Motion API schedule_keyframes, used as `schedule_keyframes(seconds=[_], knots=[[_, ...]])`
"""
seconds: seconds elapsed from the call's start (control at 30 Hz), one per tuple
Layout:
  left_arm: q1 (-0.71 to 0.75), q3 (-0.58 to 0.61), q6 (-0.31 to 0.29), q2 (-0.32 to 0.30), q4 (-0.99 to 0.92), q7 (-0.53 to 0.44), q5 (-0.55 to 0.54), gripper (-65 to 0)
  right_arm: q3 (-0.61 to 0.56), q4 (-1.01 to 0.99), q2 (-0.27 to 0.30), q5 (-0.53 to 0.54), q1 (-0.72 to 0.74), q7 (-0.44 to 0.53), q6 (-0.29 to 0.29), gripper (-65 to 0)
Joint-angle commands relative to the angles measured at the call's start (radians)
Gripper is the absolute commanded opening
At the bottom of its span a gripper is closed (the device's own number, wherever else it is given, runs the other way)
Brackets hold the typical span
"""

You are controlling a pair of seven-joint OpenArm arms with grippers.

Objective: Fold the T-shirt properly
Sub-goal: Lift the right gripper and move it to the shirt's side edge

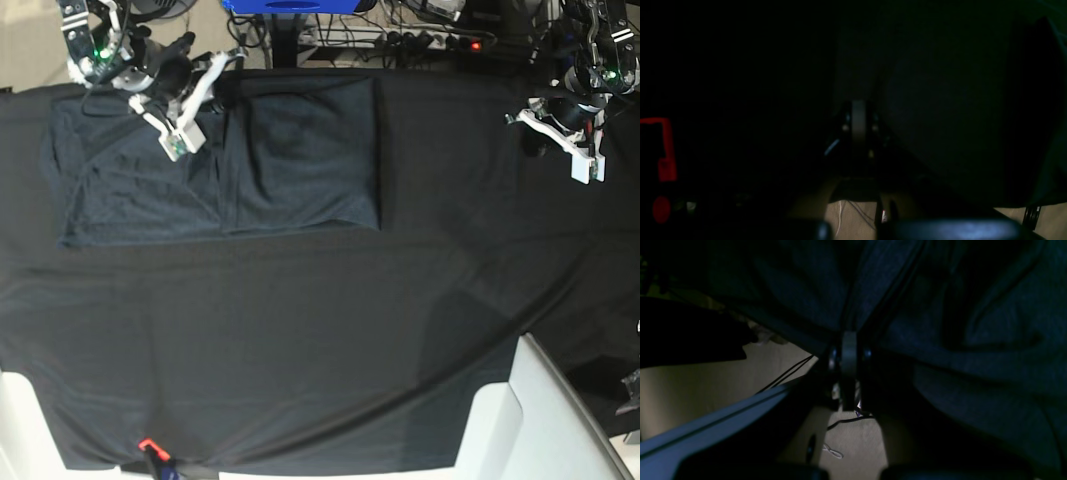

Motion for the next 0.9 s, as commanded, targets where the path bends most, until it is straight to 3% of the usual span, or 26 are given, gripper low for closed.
schedule_keyframes(seconds=[0.0,0.43,0.57,0.67,0.8,0.87], knots=[[0.001,-0.007,-0.002,-0.016,0.014,-0.015,-0.006,-65.0,0.005,0.02,0.004,0.015,-0.009,0.008,0.007,-64.4],[0.0,-0.007,-0.002,-0.016,0.014,-0.015,-0.006,-65.0,0.006,0.017,0.004,0.013,-0.014,0.008,0.002,-64.4],[0.003,-0.007,-0.002,-0.016,0.014,-0.015,-0.006,-65.0,0.006,0.017,0.006,0.013,-0.012,0.01,-0.098,-63.3],[0.003,-0.007,-0.002,-0.016,0.014,-0.015,-0.006,-65.0,0.006,0.022,0.007,0.013,-0.008,0.01,-0.139,-51.8],[0.009,-0.018,-0.002,-0.018,0.014,-0.015,-0.006,-65.0,0.055,0.083,0.007,0.013,-0.021,0.01,-0.141,-32.1],[0.015,-0.019,-0.002,-0.021,0.008,-0.015,-0.006,-65.0,0.101,0.159,0.007,0.013,-0.052,0.01,-0.141,-27.6]])
